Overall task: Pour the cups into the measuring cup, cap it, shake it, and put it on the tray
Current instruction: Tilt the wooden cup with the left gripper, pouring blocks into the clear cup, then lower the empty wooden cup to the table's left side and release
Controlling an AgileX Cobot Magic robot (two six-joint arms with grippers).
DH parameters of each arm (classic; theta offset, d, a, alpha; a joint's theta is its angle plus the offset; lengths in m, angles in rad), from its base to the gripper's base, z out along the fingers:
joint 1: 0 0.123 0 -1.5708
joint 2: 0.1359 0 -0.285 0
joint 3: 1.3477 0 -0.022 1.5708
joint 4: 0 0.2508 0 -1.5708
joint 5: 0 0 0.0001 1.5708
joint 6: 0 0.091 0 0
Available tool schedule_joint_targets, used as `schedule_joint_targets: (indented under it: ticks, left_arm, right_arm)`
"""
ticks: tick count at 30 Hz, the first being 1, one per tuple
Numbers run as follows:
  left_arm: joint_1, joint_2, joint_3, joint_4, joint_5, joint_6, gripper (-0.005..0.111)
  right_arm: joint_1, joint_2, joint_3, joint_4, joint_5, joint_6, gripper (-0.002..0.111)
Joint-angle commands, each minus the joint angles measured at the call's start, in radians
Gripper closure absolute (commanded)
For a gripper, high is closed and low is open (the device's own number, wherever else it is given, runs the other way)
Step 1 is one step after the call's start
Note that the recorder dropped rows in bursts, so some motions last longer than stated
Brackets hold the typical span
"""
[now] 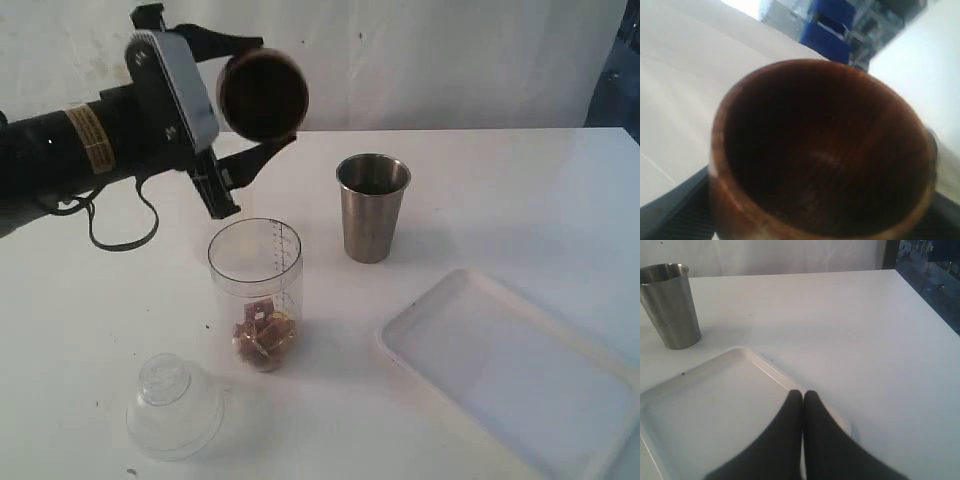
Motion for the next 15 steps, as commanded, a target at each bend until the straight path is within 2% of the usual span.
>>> schedule_joint_targets:
  ticks: [1, 3, 6, 9, 12, 15]
  left_arm:
    - [-0.002, -0.011, -0.01, -0.057, -0.23, -0.117, 0.107]
    - [-0.002, -0.011, -0.01, -0.057, -0.245, -0.115, 0.107]
    - [-0.002, -0.011, -0.01, -0.068, -0.175, -0.11, 0.107]
    - [-0.002, -0.011, -0.01, -0.205, -0.065, -0.107, 0.107]
    - [-0.002, -0.011, -0.01, -0.507, 0.036, 0.057, 0.107]
    - [-0.002, -0.013, -0.01, -1.003, 0.046, 0.195, 0.107]
  right_arm:
    - [0.0, -0.001, 0.002, -0.005, -0.004, -0.001, 0.108]
    - [0.0, -0.001, 0.002, -0.005, -0.004, -0.001, 0.108]
    - [0.0, -0.001, 0.002, -0.005, -0.004, -0.001, 0.108]
    - [0.0, -0.001, 0.002, -0.005, -0.004, -0.001, 0.108]
    - [0.0, -0.001, 0.002, -0.005, -0.004, -0.001, 0.108]
    - [0.0, -0.001, 0.002, -0.005, -0.004, -0.001, 0.108]
